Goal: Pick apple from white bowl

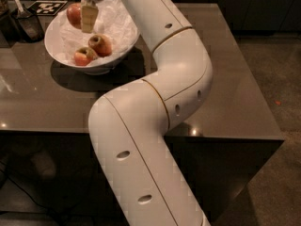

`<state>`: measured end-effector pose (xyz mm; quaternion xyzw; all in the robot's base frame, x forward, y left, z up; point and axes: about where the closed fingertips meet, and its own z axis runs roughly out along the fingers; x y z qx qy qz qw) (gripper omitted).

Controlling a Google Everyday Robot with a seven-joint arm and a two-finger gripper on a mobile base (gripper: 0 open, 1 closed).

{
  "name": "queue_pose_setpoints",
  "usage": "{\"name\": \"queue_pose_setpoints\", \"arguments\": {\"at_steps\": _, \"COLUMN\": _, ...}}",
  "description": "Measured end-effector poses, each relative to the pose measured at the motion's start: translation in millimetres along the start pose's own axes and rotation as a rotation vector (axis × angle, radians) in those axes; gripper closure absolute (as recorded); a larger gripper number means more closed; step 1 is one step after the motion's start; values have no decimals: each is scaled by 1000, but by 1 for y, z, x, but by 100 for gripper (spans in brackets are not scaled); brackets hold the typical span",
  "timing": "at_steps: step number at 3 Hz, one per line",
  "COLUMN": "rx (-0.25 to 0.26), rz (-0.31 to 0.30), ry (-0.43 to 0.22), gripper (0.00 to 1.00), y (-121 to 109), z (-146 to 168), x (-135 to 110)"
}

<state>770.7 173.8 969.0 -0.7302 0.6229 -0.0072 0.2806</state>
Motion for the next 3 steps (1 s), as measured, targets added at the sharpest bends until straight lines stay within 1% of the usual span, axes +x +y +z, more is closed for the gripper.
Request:
{"name": "queue_pose_setpoints", "arguments": {"at_steps": 1, "rx": 52, "rz": -41, "ry": -4, "gripper": 100, "y": -4, "z": -38, "x": -20}}
{"name": "queue_pose_setpoints", "arguments": {"at_steps": 2, "rx": 102, "rz": -84, "ry": 7, "gripper": 100, "y": -6, "z": -76, "x": -39}}
{"name": "queue_pose_setpoints", "arguments": {"at_steps": 3, "rx": 110, "rz": -82, "ry": 0, "gripper": 100, "y": -7, "z": -76, "x": -40}}
